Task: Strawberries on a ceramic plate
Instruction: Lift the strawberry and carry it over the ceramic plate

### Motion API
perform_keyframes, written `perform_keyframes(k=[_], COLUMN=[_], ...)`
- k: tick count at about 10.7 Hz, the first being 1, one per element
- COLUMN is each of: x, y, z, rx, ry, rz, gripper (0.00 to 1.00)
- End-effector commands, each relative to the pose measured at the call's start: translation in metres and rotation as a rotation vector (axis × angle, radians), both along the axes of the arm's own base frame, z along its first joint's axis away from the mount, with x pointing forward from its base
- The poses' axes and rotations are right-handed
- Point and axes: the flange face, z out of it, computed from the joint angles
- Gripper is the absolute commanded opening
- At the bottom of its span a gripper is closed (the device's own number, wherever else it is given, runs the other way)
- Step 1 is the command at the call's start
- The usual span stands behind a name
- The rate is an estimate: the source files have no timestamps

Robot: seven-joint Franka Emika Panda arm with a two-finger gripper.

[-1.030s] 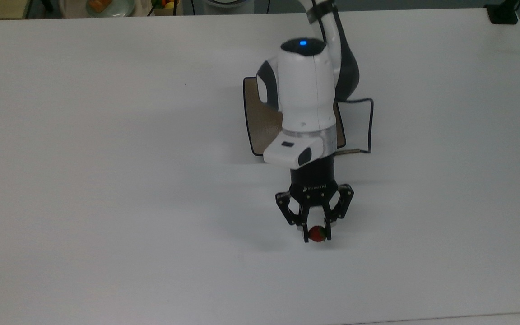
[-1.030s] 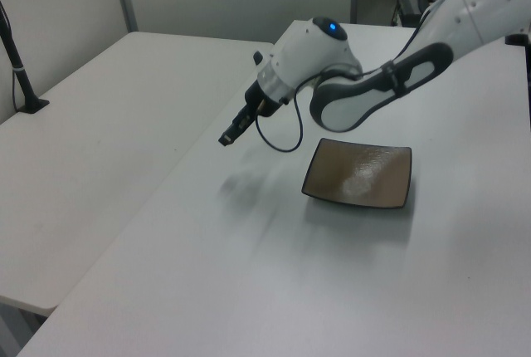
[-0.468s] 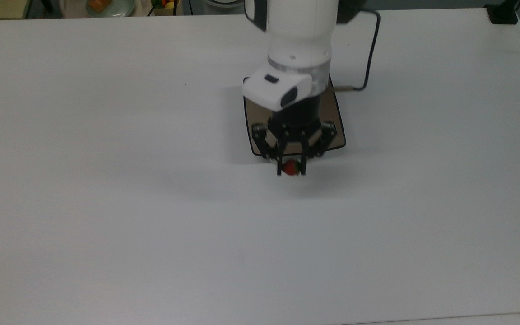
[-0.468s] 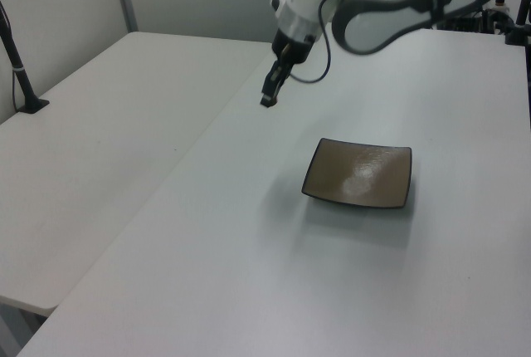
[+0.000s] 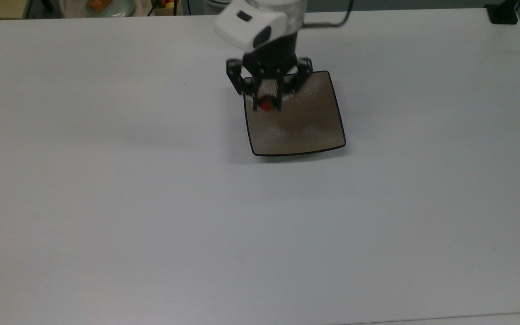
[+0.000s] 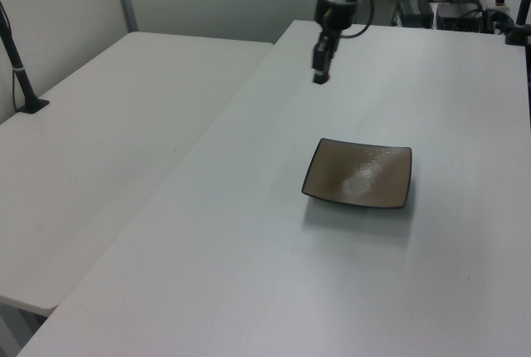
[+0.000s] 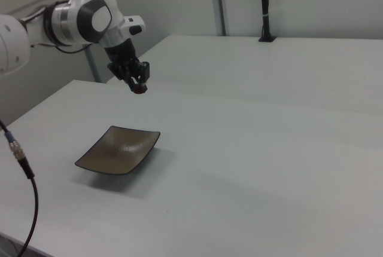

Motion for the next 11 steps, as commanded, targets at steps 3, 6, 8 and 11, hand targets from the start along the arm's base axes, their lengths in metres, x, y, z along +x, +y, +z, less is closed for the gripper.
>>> perform_keyframes(k=[3, 6, 8, 11], x=[-0.065, -0.084, -0.085, -0.090], y=[-0.027, -0.022, -0.014, 0.004], z=[-0.009, -0.036, -0.055, -0.088], rx=[0.005, -0.004, -0.007, -0.006], ry=[0.273, 0.326, 0.337, 0.309], rz=[0.199, 0.251, 0.267, 0.285], gripper=[0.12, 0.12, 0.12, 0.12])
